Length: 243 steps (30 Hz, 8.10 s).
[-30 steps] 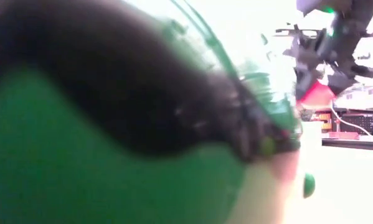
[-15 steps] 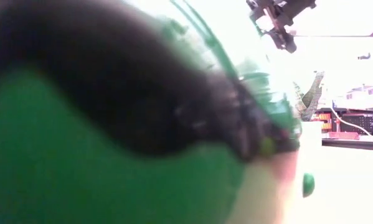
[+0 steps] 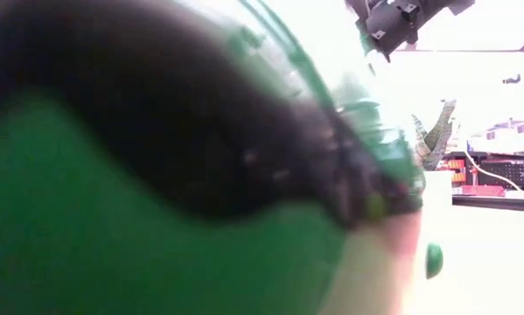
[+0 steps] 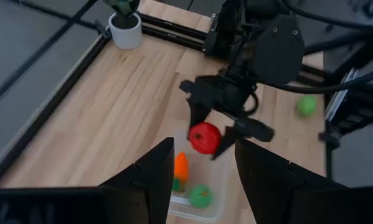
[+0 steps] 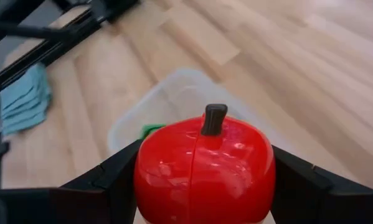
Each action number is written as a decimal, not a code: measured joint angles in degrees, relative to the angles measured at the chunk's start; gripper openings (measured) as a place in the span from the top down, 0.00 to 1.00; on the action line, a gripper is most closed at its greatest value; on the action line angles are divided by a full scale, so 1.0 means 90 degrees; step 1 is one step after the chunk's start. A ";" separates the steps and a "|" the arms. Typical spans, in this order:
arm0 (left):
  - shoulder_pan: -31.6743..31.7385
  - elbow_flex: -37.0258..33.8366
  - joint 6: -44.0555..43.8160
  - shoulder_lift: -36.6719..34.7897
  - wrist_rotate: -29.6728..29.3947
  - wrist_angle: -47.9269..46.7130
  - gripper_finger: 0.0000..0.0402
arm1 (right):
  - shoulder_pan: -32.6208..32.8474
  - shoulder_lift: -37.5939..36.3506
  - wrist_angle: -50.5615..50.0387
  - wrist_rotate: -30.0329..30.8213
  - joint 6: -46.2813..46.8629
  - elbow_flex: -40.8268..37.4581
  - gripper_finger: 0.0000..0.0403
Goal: Pick and placing Produce into tupperware
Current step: Put the red apple into the transparent bin, then put the green melon into the transparent bin
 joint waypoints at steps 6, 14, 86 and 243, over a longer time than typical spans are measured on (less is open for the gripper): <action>0.0049 0.0000 0.1107 0.0000 -0.0001 0.0000 0.55 | 0.0003 0.0475 0.0155 -0.0289 -0.0181 0.0000 0.32; 0.0048 0.0000 0.1158 0.0000 0.0000 0.0000 0.56 | 0.0003 0.0986 0.0505 -0.0483 -0.0219 0.0000 0.32; -0.0281 0.0000 0.0903 0.0000 0.0743 -0.0308 0.83 | 0.4796 -0.2160 -0.2728 -0.1036 0.1218 -0.0002 0.99; -0.0585 0.0000 0.0911 0.0000 0.0742 0.0642 0.94 | 0.5511 0.0340 -0.3714 -0.1376 0.4265 -0.0257 0.53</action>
